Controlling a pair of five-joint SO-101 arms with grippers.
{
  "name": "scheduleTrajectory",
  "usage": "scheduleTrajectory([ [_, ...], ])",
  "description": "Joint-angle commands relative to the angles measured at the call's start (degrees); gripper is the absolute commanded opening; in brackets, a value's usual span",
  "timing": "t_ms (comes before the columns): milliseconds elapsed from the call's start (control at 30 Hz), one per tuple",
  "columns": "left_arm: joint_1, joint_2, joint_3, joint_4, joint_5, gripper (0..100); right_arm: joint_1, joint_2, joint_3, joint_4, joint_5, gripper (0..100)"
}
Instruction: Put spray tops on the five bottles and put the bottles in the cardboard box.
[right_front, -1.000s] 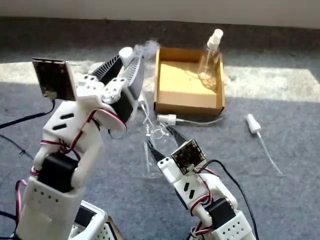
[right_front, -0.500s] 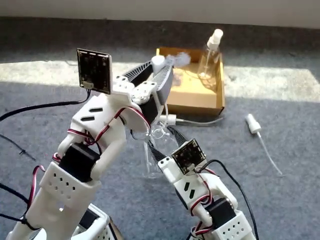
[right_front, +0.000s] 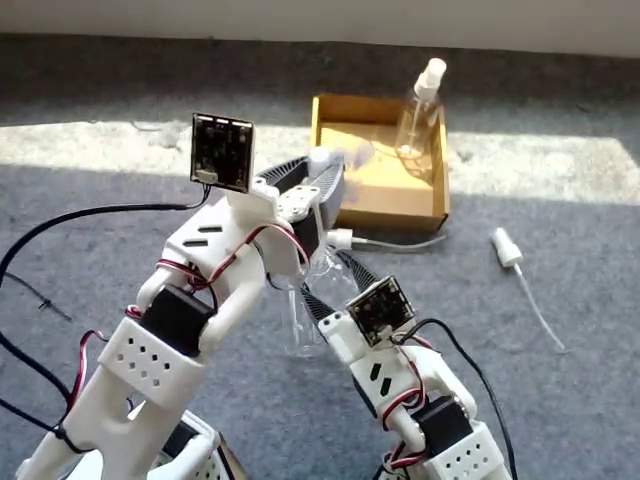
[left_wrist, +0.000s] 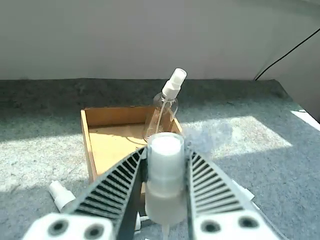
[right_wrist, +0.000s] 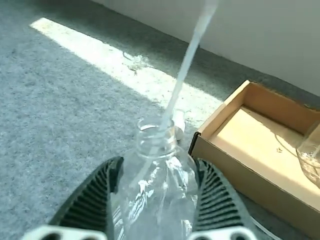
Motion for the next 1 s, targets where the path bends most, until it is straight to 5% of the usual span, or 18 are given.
scheduleTrajectory([
  [0, 0.75, -0.22, 0.84, 0.09, 0.44, 1, 5.85, -0.75, -0.57, -3.12, -5.45, 0.4],
  [300, 2.95, -0.22, 1.80, 0.35, 0.53, 1, 10.24, -0.75, -0.48, -4.18, -7.74, 0.4],
  [767, 6.20, 0.40, 1.71, -3.08, 0.26, 1, 5.32, -0.75, -0.22, -4.00, -7.47, 0.4],
  [967, 6.11, 0.40, 3.03, -3.08, -0.62, 15, 5.32, -0.75, -0.22, -3.91, -7.47, 0.4],
])
